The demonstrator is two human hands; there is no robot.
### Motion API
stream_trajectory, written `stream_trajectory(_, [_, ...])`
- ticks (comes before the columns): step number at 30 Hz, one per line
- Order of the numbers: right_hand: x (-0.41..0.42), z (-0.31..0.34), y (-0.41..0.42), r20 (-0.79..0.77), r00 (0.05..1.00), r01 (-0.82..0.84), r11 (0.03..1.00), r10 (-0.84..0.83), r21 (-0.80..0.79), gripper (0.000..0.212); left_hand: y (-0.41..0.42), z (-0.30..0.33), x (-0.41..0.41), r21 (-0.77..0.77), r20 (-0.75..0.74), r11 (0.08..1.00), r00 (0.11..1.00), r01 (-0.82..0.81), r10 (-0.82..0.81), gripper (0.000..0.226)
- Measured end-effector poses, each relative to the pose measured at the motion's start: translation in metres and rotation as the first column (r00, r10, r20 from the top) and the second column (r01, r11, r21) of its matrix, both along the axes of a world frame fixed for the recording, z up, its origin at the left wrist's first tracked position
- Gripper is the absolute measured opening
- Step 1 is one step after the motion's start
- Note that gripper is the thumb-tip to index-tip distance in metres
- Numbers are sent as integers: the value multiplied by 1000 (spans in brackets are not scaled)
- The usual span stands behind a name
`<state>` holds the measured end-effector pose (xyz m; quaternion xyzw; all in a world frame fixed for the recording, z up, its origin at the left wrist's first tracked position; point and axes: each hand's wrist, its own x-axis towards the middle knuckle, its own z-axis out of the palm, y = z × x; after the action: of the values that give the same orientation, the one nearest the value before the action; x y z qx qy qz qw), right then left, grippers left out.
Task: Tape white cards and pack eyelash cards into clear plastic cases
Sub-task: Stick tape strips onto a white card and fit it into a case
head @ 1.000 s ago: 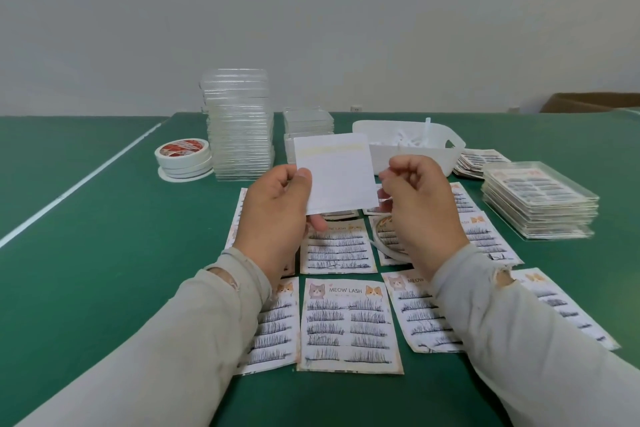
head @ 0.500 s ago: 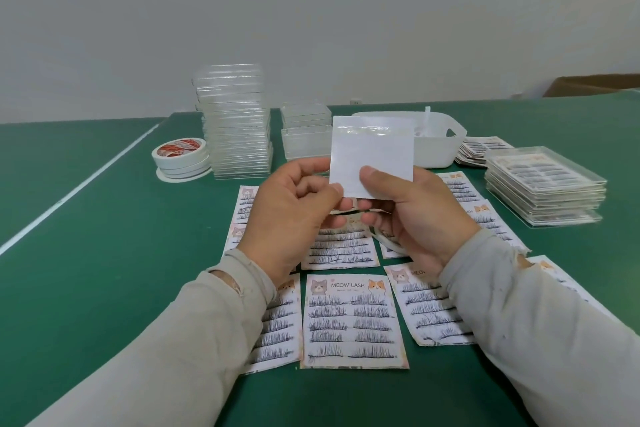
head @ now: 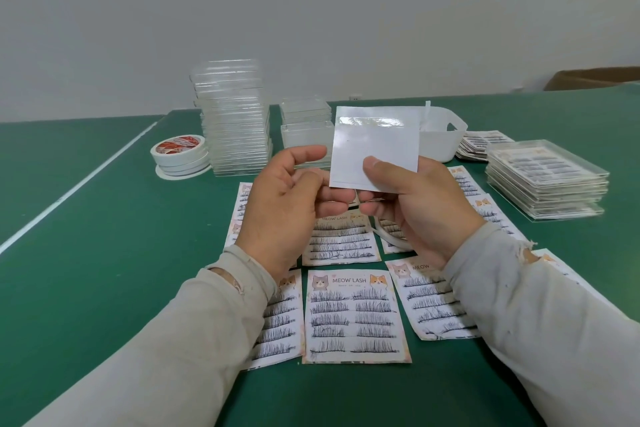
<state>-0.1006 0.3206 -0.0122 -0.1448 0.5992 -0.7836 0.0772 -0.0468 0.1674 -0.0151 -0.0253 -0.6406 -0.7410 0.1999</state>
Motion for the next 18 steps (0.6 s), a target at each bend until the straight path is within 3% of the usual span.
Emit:
stream_trajectory(10, [3, 1, -3, -8, 1000, 7, 999, -7, 39, 10, 0, -3, 0, -94, -30, 994, 998, -59, 57, 28])
stream_trajectory(18, [2, 5, 1, 64, 998, -9, 999, 11, -44, 13, 0, -3, 0, -88, -29, 994, 997, -70, 68, 19])
